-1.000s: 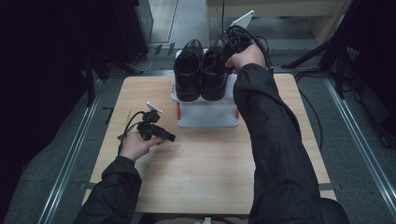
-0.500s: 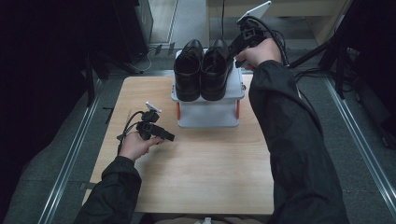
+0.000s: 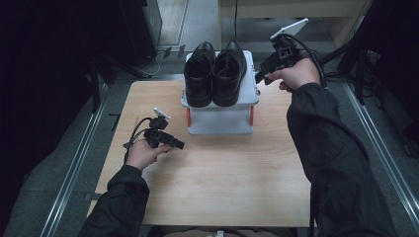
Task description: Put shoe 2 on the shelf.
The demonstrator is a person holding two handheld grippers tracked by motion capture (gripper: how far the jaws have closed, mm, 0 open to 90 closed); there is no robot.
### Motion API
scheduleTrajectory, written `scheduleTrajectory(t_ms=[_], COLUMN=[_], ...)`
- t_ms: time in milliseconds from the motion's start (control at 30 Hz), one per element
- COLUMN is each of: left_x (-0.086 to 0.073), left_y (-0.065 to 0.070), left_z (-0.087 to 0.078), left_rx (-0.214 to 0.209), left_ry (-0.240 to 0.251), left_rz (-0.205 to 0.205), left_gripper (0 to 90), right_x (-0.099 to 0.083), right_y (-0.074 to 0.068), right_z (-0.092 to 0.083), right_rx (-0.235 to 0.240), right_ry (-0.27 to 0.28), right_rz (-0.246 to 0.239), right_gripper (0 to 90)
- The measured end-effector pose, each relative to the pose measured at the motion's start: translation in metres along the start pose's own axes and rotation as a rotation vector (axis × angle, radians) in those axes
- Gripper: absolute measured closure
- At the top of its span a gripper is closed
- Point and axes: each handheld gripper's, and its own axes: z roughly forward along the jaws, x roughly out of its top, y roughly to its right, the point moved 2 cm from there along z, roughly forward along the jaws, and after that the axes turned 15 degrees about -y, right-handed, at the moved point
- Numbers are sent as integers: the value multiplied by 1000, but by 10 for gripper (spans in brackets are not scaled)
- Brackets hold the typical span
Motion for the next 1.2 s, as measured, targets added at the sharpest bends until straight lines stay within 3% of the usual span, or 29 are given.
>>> scheduleTrajectory(t_ms=[233,567,900,1067,1200], left_x=[0,1,1,1,2], left_y=[0,1,2,8,10], left_z=[0,1,1,-2,3], left_rx=[3,5,14,19,37], left_ry=[9,16,18,46,24], left_rz=[0,2,9,59,55], left_gripper=[445,439,439,439,434], right_x=[-17,-45,-71,-82,-90], right_y=[36,66,80,80,82], right_z=[8,42,75,94,112], right_rx=[5,28,80,100,100], right_ry=[8,-4,-9,-15,-32], right_rz=[29,19,-30,-59,-86], right_gripper=[612,611,609,608,601])
